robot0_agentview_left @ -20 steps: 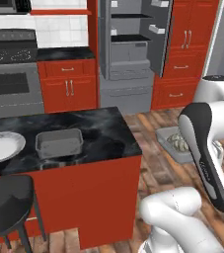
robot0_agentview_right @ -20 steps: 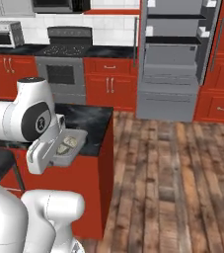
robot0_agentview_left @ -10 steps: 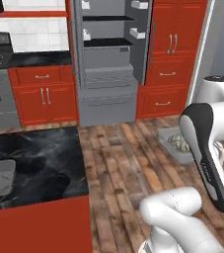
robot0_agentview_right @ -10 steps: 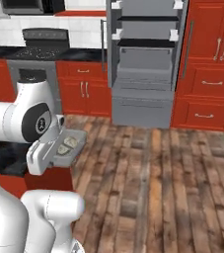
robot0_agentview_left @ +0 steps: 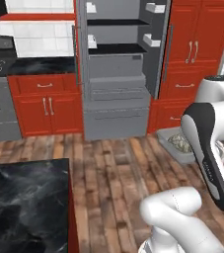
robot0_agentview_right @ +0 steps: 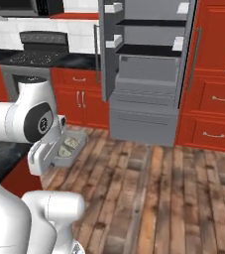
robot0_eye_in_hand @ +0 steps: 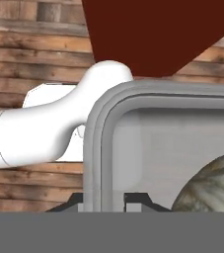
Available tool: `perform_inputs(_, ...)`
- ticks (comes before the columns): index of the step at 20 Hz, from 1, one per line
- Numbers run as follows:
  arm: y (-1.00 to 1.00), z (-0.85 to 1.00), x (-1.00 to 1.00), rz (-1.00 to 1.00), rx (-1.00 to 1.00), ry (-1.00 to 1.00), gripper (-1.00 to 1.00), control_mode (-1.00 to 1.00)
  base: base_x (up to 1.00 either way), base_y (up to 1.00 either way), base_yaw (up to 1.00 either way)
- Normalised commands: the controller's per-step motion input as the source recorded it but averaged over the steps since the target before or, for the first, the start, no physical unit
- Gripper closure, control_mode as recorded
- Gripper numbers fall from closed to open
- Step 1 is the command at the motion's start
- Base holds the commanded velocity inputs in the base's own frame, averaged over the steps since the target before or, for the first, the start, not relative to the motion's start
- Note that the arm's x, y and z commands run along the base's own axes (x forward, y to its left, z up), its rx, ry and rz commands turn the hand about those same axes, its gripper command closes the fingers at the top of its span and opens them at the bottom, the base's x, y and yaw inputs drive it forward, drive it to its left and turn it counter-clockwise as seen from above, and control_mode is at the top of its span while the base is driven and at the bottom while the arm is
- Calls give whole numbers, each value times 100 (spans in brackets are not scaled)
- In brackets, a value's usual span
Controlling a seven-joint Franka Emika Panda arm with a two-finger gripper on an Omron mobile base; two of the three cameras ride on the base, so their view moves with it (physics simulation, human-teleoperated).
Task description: Place two dumplings into each of the tupperware containers and then place the containers in the fridge.
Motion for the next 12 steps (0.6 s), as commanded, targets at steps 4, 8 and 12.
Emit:
perform_inputs(4, 0, 0, 0, 0, 0, 0, 100, 100, 100, -11, 4)
perform_inputs(8, 0, 0, 0, 0, 0, 0, 100, 100, 100, -36, -1)
perform_inputs(12, 0, 0, 0, 0, 0, 0, 100, 100, 100, -36, -2)
